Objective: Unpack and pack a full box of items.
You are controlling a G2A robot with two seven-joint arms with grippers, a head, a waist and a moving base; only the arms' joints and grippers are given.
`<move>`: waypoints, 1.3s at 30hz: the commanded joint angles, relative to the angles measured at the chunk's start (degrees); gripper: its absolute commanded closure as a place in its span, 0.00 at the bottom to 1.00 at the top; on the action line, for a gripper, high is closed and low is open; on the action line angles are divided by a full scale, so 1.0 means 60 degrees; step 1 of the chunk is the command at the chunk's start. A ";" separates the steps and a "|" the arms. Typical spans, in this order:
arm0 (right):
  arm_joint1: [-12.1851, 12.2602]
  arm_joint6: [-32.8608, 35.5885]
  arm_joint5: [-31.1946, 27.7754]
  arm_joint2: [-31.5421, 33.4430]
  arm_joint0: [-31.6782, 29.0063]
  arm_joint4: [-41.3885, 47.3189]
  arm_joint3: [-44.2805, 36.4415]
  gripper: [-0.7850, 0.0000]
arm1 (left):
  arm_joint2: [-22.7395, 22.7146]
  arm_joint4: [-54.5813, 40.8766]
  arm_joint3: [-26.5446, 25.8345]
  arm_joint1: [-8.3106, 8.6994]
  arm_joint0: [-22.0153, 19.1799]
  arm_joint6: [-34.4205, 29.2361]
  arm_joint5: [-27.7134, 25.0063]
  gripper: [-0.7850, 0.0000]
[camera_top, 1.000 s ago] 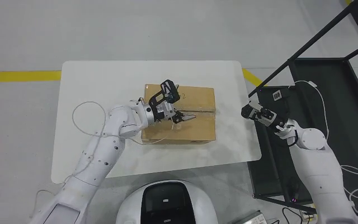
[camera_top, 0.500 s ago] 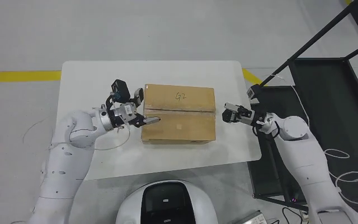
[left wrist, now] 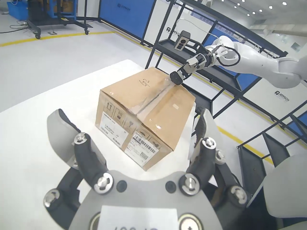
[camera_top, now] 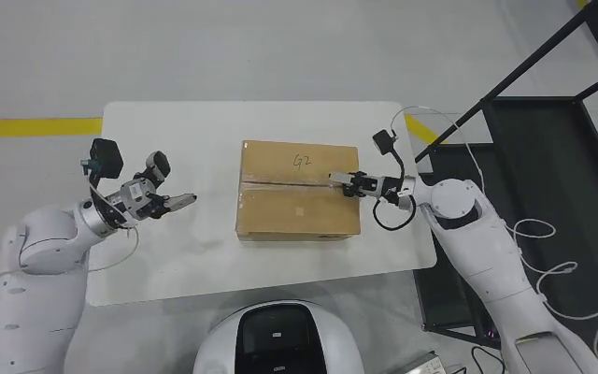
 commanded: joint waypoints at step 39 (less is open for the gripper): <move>-0.1570 -0.0526 -0.0659 -0.4403 0.3175 0.2166 0.1844 0.00 | 0.0116 0.1851 0.2525 0.1895 0.0307 0.5158 0.0000 0.00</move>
